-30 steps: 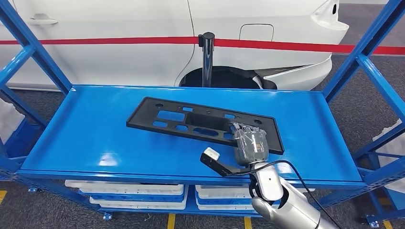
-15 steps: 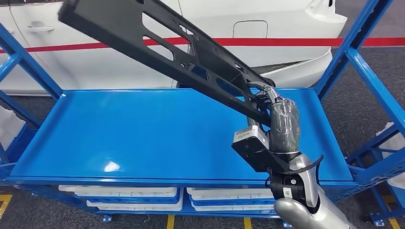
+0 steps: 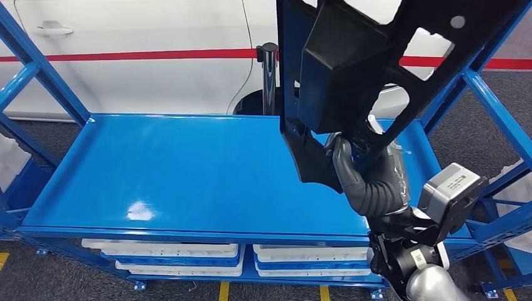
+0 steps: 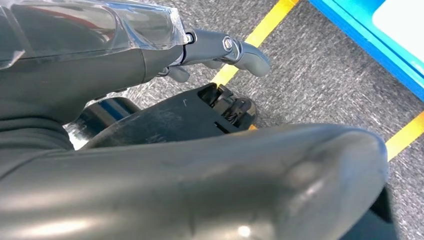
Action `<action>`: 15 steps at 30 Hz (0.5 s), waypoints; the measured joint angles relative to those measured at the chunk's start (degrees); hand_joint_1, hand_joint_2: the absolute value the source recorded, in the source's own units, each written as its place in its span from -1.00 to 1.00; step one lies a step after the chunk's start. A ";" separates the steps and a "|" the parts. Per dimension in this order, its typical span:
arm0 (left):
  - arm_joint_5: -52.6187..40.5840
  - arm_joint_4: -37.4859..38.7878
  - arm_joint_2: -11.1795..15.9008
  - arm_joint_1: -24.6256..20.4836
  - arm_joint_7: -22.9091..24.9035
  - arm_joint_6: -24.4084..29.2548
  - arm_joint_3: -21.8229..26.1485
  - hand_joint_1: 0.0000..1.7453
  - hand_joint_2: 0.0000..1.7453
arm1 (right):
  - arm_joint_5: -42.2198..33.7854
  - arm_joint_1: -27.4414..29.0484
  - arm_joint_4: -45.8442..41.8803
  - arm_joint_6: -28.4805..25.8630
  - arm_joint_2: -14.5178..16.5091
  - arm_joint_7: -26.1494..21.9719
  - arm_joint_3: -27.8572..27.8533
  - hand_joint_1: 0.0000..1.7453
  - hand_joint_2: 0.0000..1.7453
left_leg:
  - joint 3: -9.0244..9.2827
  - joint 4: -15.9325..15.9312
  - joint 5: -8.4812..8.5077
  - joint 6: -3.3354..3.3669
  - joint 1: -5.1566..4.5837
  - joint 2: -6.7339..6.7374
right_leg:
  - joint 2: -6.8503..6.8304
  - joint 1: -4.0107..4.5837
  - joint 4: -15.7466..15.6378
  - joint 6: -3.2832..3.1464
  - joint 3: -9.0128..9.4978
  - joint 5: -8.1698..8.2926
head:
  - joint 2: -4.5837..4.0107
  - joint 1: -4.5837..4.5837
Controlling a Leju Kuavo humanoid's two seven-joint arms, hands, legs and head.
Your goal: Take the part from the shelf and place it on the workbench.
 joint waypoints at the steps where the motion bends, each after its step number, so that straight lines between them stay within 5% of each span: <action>1: 0.04 0.00 0.02 0.02 0.00 0.02 0.00 -1.00 -1.00 | -0.46 0.24 0.09 0.06 -0.16 0.25 -0.14 1.00 1.00 | 0.01 0.04 -0.02 -0.02 0.04 -0.05 | -0.02 -0.12 -0.01 0.16 0.07 0.59 | 0.00 0.00; 5: 0.16 0.00 0.13 -0.04 0.00 0.20 0.02 -1.00 -1.00 | -1.66 -0.21 1.06 1.56 -0.76 4.44 -0.44 1.00 1.00 | -0.05 0.74 -0.58 -0.89 0.08 -0.19 | 0.02 -0.55 -14.26 0.36 7.09 7.08 | 0.00 0.00; 9: 0.32 0.00 0.32 -0.23 -0.14 0.37 0.02 -1.00 -1.00 | -10.57 -0.50 3.83 3.94 -0.97 4.65 -0.47 1.00 1.00 | -0.61 1.16 -0.73 -1.92 -0.01 -0.21 | 0.19 -0.33 -16.29 -1.31 7.55 7.50 | 0.00 -0.09; 11: 0.49 0.00 0.40 -0.23 -0.52 0.37 0.02 -1.00 0.00 | -15.91 -0.33 4.80 4.64 -1.08 2.15 -0.68 1.00 1.00 | -1.88 3.88 -2.41 -2.41 0.17 -0.17 | 0.07 -0.40 -16.39 -2.01 7.54 7.63 | 0.00 -0.15; 13: 0.70 0.00 0.43 -0.19 -0.95 0.33 0.02 -1.00 1.00 | -18.85 -0.02 5.49 4.97 -1.17 -0.27 -0.93 1.00 1.00 | -5.43 11.48 -5.97 -2.85 0.26 -0.14 | 0.00 -0.38 -16.42 -2.41 7.49 7.63 | 0.00 -0.21; 15: 0.88 0.00 0.47 -0.05 -1.34 0.22 0.02 -1.00 1.00 | -19.88 0.59 6.15 5.20 -1.24 -1.89 -1.06 1.00 1.00 | -9.09 18.69 -8.21 -2.92 0.28 -0.15 | 0.00 -0.24 -16.41 -2.53 7.49 7.59 | 0.00 -0.22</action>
